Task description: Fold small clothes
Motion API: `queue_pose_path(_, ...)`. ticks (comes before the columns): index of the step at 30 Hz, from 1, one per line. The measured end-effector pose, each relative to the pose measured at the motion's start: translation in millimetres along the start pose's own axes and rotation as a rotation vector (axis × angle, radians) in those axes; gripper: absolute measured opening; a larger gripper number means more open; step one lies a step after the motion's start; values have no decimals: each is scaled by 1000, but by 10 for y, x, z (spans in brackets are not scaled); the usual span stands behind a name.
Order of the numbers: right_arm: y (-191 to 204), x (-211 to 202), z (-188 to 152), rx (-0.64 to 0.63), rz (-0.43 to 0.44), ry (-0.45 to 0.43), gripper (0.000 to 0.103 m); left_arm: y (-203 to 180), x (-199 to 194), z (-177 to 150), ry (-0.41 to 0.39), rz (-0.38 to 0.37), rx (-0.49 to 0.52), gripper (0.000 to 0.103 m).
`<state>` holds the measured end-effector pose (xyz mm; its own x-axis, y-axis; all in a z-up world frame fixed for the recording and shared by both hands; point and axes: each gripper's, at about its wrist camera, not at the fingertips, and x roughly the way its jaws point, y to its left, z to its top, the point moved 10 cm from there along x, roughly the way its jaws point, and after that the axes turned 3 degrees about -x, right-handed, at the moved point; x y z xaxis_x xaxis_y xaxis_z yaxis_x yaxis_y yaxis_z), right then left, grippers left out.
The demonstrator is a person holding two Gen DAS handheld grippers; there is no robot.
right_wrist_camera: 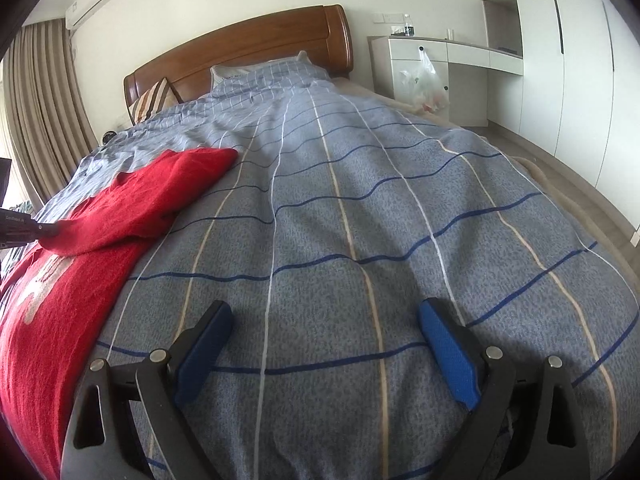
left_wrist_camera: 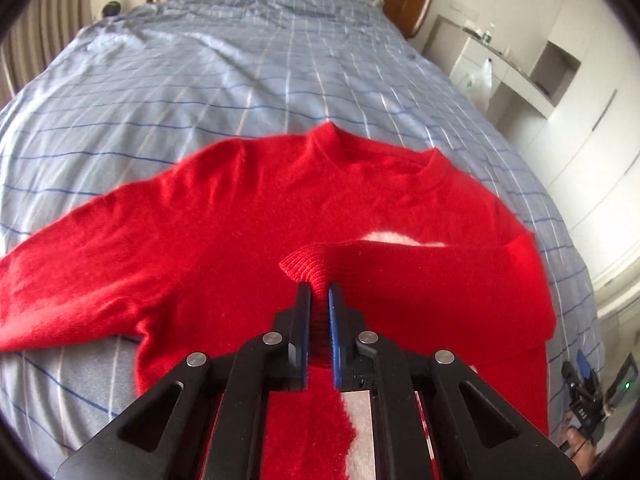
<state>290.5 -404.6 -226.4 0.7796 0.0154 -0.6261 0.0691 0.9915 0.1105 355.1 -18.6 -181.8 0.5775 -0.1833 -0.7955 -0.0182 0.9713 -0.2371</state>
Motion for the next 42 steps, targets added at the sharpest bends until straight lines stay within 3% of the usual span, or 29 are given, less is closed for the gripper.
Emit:
queue_pose_path(3, 1, 1, 1, 0, 1, 0, 94, 187, 17, 44, -13, 84, -21, 13)
queue_pose_path(5, 1, 1, 1, 1, 1, 0, 94, 245, 81, -16, 42, 125, -30, 50)
queue_pose_path(6, 2, 1, 0, 1, 1, 0, 94, 259, 59, -33, 43, 120, -34, 62)
queue_pose_path(7, 2, 2, 0, 0, 1, 1, 94, 256, 14, -32, 20, 111, -35, 80)
queue_pose_path(8, 2, 3, -1, 0, 0, 1, 94, 260, -62, -31, -14, 105, -34, 89)
queue_pose_path(12, 3, 3, 0, 0, 0, 0, 94, 340, -294, -124, -64, 80, -11, 92)
queue_pose_path(19, 3, 0, -2, -2, -2, 2, 94, 755, -690, -356, -108, 153, 70, 92)
queue_pose_path(31, -8, -5, -8, -7, -13, 7, 94, 1714, -1048, -794, -119, 199, -126, 95)
queue_pose_path(42, -10, -4, -14, -11, -18, 10, 94, 2156, -1226, -1032, -131, 239, -201, 95)
